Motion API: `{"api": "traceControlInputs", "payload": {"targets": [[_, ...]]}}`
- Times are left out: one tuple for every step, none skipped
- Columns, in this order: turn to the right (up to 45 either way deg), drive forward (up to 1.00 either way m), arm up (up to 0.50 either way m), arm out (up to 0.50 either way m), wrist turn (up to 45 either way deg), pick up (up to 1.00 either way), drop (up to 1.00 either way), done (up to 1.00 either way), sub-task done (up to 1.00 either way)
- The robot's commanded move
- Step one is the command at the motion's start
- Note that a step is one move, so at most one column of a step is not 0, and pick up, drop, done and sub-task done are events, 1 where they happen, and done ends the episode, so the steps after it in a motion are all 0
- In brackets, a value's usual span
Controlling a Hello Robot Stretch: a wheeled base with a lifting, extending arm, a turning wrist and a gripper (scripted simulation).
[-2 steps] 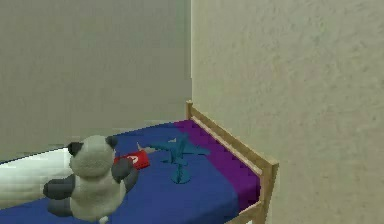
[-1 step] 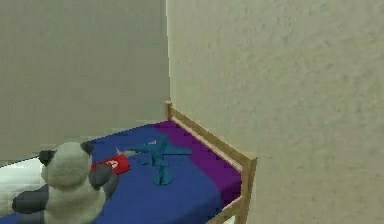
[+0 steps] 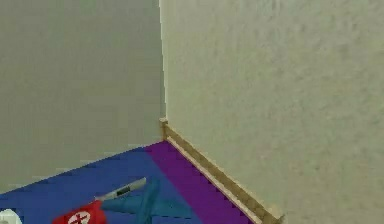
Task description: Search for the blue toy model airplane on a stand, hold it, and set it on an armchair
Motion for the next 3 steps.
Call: {"api": "traceControlInputs", "payload": {"targets": [[-45.0, 0.00, 0.00, 0.00, 0.0, 0.00, 0.00, 0.00, 0.00], [-45.0, 0.00, 0.00, 0.00, 0.0, 0.00, 0.00, 0.00, 0.00], [-15.0, 0.00, 0.00, 0.00, 0.0, 0.00, 0.00, 0.00, 0.00]]}}
